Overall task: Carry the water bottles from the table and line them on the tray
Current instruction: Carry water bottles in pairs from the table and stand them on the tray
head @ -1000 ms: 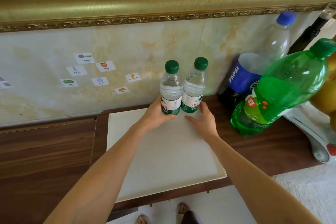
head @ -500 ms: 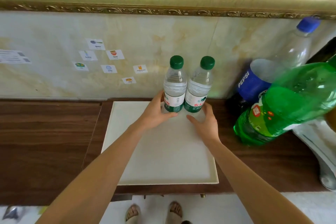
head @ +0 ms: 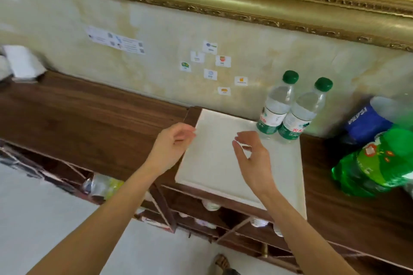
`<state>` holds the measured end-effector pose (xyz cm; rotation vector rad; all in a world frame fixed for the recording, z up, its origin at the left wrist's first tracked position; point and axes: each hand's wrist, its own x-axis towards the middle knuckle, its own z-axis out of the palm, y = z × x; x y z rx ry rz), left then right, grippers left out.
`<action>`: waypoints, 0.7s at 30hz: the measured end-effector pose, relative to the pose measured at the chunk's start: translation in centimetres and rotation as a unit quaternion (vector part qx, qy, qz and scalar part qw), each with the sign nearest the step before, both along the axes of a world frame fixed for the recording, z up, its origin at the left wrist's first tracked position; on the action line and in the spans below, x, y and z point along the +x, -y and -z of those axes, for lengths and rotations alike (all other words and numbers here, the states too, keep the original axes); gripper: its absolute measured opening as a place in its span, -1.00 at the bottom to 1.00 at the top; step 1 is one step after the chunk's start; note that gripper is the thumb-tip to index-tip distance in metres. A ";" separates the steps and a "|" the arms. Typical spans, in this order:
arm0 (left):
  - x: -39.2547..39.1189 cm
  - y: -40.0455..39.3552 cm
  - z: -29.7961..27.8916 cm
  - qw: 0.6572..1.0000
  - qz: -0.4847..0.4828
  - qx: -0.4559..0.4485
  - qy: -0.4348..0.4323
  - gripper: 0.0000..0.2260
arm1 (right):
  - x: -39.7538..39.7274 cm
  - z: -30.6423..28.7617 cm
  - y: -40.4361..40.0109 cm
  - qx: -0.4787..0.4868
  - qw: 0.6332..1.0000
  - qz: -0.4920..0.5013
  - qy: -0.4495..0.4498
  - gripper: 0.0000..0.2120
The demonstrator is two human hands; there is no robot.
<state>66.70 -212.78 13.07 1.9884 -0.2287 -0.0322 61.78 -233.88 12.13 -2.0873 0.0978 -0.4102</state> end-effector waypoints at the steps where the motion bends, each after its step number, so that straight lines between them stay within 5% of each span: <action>1: -1.3 -2.7 -0.1 1.000 -0.017 0.006 -0.005 -0.87 | 0.2 0.0 -2.6 -0.012 0.999 -0.037 -0.002 -0.84; 5: -8.7 -16.0 -0.1 0.992 -0.105 0.065 -0.024 -0.86 | -0.6 0.3 -15.8 -0.073 0.976 -0.201 -0.049 -0.78; 14: -27.5 -42.7 0.8 0.930 -0.311 0.176 -0.088 -0.86 | -8.0 -1.1 -46.9 -0.185 0.841 -0.507 -0.034 -0.70; 21: -38.3 -59.3 3.3 0.850 -0.423 0.244 -0.197 -0.78 | -11.9 1.9 -71.0 -0.275 0.693 -0.665 -0.040 -0.65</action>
